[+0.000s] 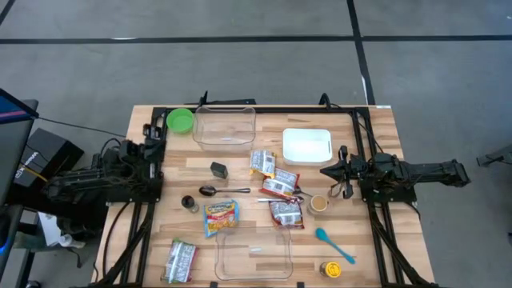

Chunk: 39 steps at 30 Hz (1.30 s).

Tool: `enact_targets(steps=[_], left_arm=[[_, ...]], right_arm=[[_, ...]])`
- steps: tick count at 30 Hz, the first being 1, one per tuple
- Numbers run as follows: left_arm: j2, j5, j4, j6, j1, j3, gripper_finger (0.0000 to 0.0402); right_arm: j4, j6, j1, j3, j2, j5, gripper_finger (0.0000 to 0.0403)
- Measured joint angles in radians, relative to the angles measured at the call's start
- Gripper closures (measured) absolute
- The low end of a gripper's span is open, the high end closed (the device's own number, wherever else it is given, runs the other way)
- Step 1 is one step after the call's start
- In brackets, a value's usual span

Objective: Pick & Place Food Item
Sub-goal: Put the black seasoning can into the top transparent bin

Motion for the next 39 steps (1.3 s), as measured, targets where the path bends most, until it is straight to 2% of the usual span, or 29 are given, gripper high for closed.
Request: enact_targets(steps=[11,23,26,32,39], left_arm=[[0.037,0.000,0.044,0.006,0.000,0.000,0.0402],[0.351,0.001,-0.099,-0.067,-0.016,0.000,0.0402],[0.433,0.003,-0.191,-0.088,-0.016,0.030,0.0402],[0.560,0.002,-0.508,-0.091,-0.016,0.173,0.0402],[0.624,-0.001,-0.718,-0.089,-0.016,0.294,0.0402]], right_arm=[[0.000,0.000,0.000,0.000,0.000,0.000,0.0403],[0.000,0.000,0.000,0.000,0.000,0.000,0.0403],[0.000,0.000,0.000,0.000,0.000,0.000,0.0403],[0.000,0.000,0.000,0.000,0.000,0.000,0.0403],[0.000,0.000,0.000,0.000,0.000,0.000,0.0403]])
